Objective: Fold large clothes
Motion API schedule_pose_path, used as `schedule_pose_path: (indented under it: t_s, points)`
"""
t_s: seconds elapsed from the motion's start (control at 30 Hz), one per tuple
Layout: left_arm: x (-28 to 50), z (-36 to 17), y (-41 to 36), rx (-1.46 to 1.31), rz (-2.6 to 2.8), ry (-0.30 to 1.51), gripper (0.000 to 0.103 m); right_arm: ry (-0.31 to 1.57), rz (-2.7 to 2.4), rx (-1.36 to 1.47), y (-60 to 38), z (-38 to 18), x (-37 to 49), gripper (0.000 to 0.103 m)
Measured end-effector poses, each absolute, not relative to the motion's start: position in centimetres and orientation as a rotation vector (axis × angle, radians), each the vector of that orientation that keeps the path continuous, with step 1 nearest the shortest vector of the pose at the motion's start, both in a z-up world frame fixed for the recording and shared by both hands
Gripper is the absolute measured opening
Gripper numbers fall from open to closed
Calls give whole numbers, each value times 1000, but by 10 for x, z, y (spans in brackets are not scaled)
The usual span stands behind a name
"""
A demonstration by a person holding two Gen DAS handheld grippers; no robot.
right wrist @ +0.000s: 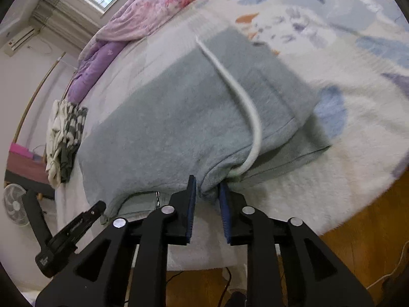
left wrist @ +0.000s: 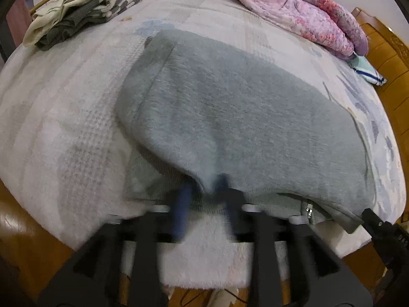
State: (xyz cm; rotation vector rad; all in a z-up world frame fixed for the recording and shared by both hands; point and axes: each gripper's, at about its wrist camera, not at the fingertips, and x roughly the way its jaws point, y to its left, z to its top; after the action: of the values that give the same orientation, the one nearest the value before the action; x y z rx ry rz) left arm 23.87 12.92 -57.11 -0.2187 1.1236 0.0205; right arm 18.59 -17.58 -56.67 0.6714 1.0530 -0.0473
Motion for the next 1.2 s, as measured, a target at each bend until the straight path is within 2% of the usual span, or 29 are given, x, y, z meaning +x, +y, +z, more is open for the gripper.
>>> schedule_pose_path:
  t_s: [0.03, 0.17, 0.37, 0.47, 0.63, 0.8, 1.0, 1.07, 1.2]
  points:
    - [234, -566, 135, -237, 27, 1114, 64, 1046, -81, 654, -178, -558, 183, 28]
    - [226, -554, 158, -296, 49, 1106, 66, 995, -101, 618, -178, -532, 187, 28]
    - [241, -556, 189, -350, 109, 1131, 69, 968, 6, 521, -136, -517, 252, 29]
    - [249, -555, 198, -339, 128, 1138, 75, 976, 43, 463, -112, -522, 286, 29]
    - [256, -561, 213, -387, 146, 1159, 79, 1015, 63, 360, -75, -542, 340, 29]
    - [261, -572, 223, -441, 144, 1191, 79, 1090, 65, 170, -48, -580, 374, 20]
    - [260, -587, 221, -522, 113, 1203, 79, 1123, 88, 145, -44, -590, 347, 16]
    - [259, -590, 219, -548, 102, 1204, 79, 1159, 94, 165, -43, -596, 321, 9]
    - [259, -599, 211, -548, 96, 1226, 79, 1151, 91, 190, -44, -599, 287, 8]
